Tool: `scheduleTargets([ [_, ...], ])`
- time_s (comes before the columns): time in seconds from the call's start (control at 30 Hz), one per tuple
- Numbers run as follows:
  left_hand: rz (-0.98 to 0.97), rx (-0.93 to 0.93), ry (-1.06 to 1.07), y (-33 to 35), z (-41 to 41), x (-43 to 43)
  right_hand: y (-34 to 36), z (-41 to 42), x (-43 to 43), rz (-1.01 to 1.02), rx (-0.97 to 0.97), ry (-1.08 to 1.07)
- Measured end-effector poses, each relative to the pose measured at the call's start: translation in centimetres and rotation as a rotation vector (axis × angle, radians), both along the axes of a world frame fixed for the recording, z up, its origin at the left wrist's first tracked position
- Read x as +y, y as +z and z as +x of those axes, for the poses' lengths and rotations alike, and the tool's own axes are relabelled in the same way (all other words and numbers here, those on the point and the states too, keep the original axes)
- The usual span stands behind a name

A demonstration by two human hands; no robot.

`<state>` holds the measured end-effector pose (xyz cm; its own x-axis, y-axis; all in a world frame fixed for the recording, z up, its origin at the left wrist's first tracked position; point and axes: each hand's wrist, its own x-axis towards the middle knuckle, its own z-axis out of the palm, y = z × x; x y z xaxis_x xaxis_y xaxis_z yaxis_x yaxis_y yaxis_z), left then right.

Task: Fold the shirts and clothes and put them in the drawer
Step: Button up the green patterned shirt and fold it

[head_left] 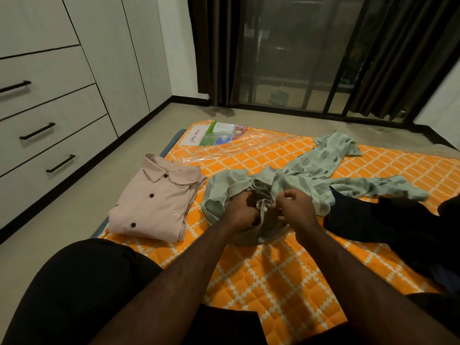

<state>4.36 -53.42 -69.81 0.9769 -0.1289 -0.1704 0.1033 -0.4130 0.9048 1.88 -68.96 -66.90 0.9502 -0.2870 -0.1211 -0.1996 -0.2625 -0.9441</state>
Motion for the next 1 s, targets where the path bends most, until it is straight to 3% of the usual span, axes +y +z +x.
scheduleTargets([
  [0.13, 0.177, 0.024, -0.231, 0.1, -0.7, 0.2, -0.2, 0.0, -0.6, -0.289, 0.215, 0.162],
  [0.27, 0.191, -0.091, -0.265, -0.3, -0.5, 0.2, -0.4, -0.6, 0.0, -0.22, 0.388, 0.231],
  [0.53, 0.159, -0.337, -0.162, -0.5, -0.1, 0.6, -0.2, -0.6, 0.1, -0.121, 0.311, 0.151],
  [0.63, 0.144, -0.332, -0.169, -0.4, -0.2, 0.6, -0.3, -0.4, 0.5, -0.151, 0.182, 0.09],
  [0.77, 0.098, -0.296, -0.164, 0.0, -0.5, 0.5, -1.0, -0.2, 0.7, -0.339, 0.011, -0.025],
  [0.9, -0.008, -0.284, -0.12, -0.2, -0.2, 0.3, -2.5, 0.7, -0.1, -0.171, 0.05, -0.014],
  [1.0, -0.061, -0.335, -0.056, 0.7, 0.0, 0.2, -3.0, 1.0, -0.3, -0.212, 0.038, 0.018],
])
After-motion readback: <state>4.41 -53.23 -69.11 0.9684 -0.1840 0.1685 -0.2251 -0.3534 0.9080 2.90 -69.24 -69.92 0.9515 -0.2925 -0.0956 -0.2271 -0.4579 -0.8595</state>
